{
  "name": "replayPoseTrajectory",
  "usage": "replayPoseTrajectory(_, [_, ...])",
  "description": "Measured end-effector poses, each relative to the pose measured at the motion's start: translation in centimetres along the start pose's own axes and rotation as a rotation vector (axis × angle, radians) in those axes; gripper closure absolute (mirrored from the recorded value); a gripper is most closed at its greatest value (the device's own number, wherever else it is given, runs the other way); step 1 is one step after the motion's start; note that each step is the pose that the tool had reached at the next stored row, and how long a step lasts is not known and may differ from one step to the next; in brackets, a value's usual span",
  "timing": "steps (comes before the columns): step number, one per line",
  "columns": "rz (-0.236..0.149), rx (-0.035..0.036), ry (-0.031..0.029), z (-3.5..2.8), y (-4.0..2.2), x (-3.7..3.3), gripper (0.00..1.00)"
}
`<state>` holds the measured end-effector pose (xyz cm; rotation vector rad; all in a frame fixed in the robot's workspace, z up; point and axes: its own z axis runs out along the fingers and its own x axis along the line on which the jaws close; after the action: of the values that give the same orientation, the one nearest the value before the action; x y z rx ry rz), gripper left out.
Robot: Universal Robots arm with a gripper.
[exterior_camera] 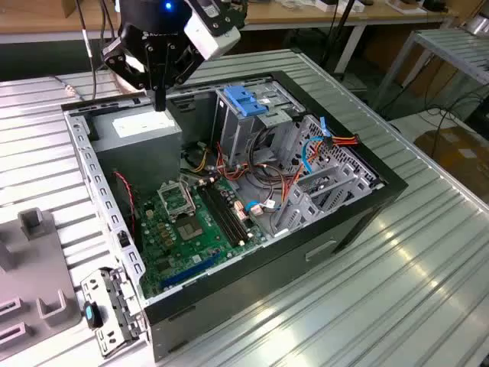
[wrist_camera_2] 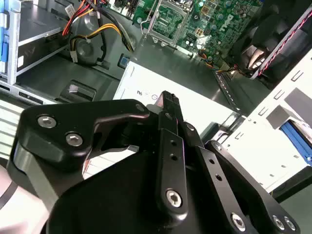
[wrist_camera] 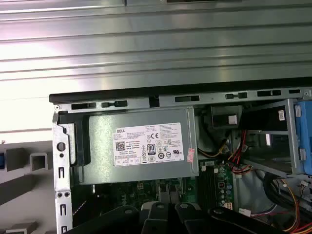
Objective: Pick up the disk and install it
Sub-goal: 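Reach for the disk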
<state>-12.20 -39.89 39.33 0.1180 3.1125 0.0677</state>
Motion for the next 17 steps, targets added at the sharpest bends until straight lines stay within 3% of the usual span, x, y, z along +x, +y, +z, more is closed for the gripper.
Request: replayPoseTrajectory(17, [0.000, 0.0000, 0.0000, 0.01, -0.05, 0.69, 0.89])
